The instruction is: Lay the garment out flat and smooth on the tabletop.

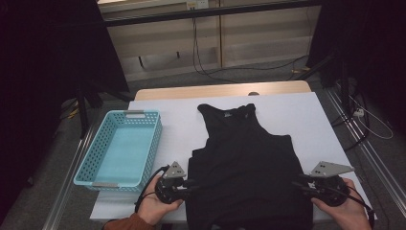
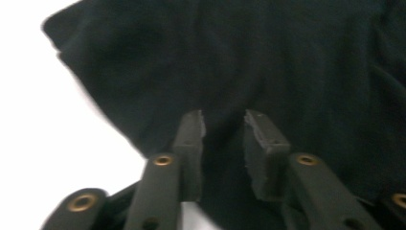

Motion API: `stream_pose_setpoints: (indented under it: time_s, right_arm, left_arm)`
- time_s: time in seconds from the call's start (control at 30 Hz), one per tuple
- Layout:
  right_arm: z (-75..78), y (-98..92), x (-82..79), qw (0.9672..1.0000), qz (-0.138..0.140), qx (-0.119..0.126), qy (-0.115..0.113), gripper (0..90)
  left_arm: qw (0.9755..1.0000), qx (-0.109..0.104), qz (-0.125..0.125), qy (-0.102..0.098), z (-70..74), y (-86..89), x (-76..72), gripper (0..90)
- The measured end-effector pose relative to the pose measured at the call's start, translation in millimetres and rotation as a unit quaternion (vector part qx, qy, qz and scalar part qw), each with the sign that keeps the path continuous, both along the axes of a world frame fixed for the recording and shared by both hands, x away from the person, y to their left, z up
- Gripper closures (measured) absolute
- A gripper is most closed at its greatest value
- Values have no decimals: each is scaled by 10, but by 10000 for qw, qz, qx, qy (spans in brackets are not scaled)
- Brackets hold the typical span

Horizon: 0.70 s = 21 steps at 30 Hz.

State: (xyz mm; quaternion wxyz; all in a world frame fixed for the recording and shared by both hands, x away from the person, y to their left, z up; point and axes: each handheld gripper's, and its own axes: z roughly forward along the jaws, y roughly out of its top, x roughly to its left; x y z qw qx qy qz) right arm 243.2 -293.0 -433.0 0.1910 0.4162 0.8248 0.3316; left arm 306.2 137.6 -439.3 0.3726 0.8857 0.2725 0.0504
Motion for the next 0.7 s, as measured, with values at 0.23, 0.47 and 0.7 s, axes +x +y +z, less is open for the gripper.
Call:
stream_pose_setpoints:
  time_s: [0.23, 0.47, 0.7]
  right_arm:
    - [10, 284, 92, 9993, 361, 91, -52, 533]
    - [-37, 646, 171, 9967, 779, 212, 40, 497]
    - [-111, 776, 199, 9950, 972, -4, 216, 499]
  left_arm:
    - [9996, 126, -259, -83, -36, -174, -121, 485]
    - [9986, 248, -407, -240, -95, -254, -176, 431]
    - [9975, 353, -433, -428, -85, -244, -176, 790]
